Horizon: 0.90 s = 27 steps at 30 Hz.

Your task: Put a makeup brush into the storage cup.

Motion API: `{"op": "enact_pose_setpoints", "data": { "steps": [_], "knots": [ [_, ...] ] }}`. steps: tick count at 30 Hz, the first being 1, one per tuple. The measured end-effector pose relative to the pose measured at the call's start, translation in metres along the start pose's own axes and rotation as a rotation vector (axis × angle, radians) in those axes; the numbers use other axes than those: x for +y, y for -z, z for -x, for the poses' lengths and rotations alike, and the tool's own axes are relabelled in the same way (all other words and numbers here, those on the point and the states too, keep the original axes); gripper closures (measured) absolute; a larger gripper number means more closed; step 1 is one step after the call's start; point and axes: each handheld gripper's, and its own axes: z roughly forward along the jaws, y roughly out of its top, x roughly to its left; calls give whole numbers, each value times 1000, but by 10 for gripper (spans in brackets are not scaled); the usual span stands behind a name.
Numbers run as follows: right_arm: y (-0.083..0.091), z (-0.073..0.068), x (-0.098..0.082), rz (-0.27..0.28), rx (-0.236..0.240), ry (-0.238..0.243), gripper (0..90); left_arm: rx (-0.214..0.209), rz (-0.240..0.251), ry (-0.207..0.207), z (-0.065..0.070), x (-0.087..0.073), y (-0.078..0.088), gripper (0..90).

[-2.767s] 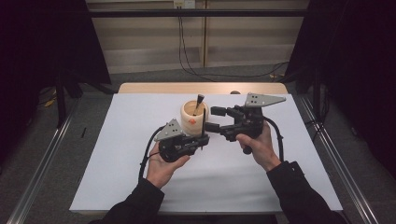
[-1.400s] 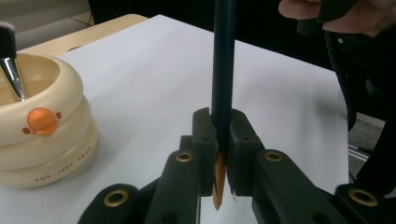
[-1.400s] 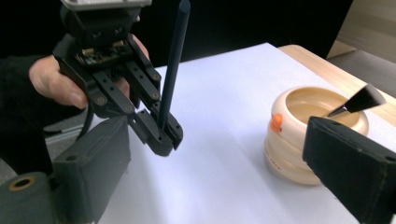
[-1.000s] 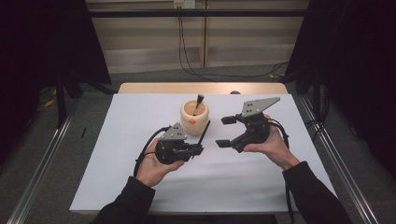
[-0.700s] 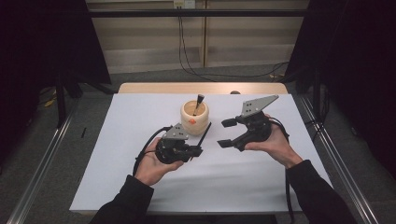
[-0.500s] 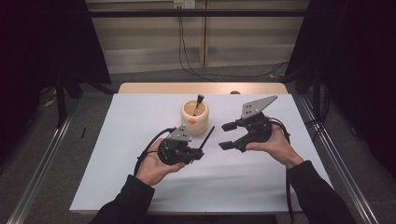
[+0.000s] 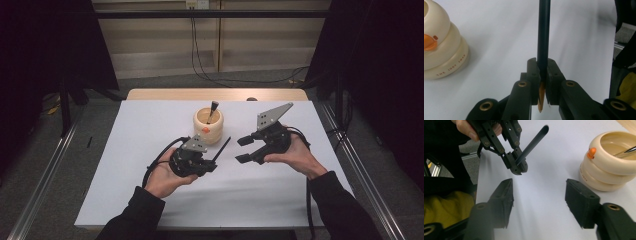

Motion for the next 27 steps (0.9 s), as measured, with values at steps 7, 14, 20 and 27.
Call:
{"op": "enact_pose_setpoints", "data": {
  "steps": [7, 14, 20, 27],
  "knots": [
    [0, -3, 0, -67, 28, 25, 459, 13, -30, -12, 3, 0, 0, 840],
    [-3, -4, -2, -134, 37, 57, 506, 14, -101, -60, 6, 1, -6, 840],
    [-7, -6, -2, -175, 56, 79, 507, 12, -133, -79, 10, 1, -10, 840],
    [-11, -7, -3, -203, 70, 79, 507, 11, -217, -126, 15, 2, -14, 840]
  ]
}}
